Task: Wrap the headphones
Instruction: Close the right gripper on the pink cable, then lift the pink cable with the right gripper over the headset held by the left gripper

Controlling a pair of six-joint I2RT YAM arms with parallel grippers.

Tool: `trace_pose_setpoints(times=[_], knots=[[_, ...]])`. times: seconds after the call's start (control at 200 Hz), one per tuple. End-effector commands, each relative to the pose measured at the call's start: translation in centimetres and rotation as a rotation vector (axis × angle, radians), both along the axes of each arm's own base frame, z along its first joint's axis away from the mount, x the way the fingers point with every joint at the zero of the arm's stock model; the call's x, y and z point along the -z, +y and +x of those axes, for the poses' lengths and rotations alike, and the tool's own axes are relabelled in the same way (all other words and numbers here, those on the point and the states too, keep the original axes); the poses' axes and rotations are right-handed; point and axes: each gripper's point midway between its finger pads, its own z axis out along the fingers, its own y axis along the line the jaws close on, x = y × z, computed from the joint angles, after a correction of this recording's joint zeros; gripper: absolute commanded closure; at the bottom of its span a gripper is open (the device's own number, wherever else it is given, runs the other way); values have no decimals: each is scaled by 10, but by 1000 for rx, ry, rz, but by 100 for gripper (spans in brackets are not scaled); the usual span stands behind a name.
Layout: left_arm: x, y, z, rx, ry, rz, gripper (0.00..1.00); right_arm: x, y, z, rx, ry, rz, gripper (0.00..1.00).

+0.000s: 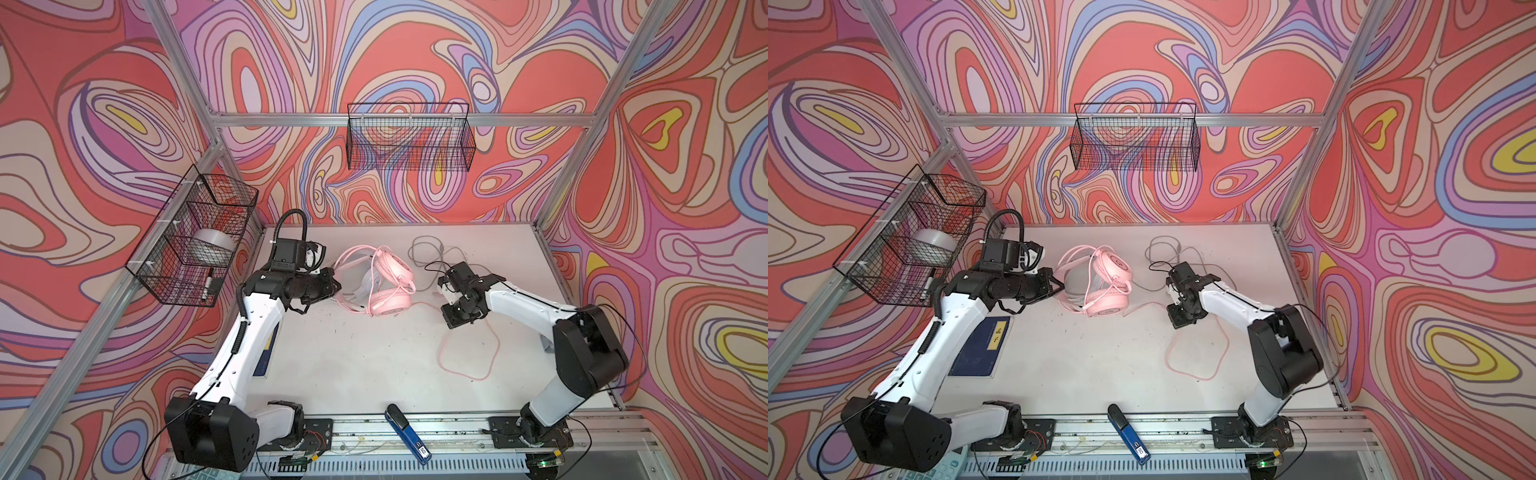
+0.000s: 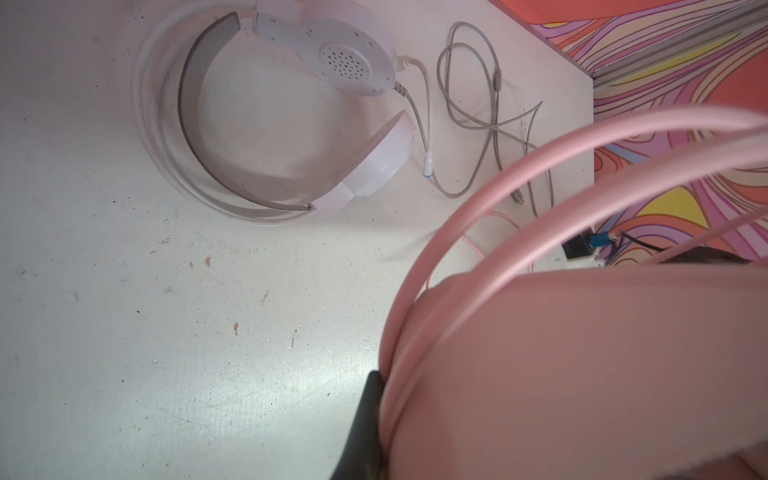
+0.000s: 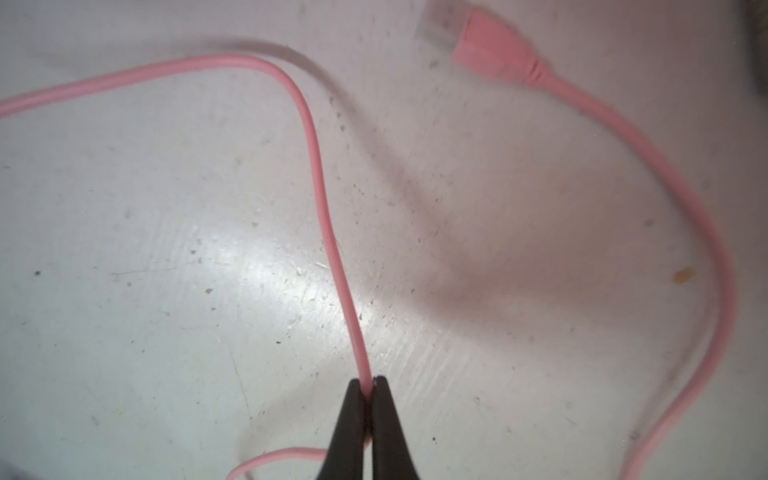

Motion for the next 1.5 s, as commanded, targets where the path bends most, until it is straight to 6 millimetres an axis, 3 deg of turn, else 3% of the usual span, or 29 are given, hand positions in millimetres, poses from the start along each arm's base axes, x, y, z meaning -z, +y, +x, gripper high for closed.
trace_pose_setpoints(times=[0.0,0.25,0.616,1.022,1.287,1.497], knots=[[-4,-1,13,-53,-18,-50,100,-25,5,1,-123,-125,32,100],[6,7,26,-124,20,-31,100,-65,18,-27,-366,-226,82,100],[23,22,32,-218,78,34,100,-132,69,-54,-639,-416,217,100],[49,42,30,-310,143,130,100,-163,112,-99,-977,-437,299,100],[64,43,26,-302,181,153,100,-189,129,-108,-1058,-480,378,100],[77,48,20,-299,225,200,100,-210,148,-99,-1105,-516,425,100]])
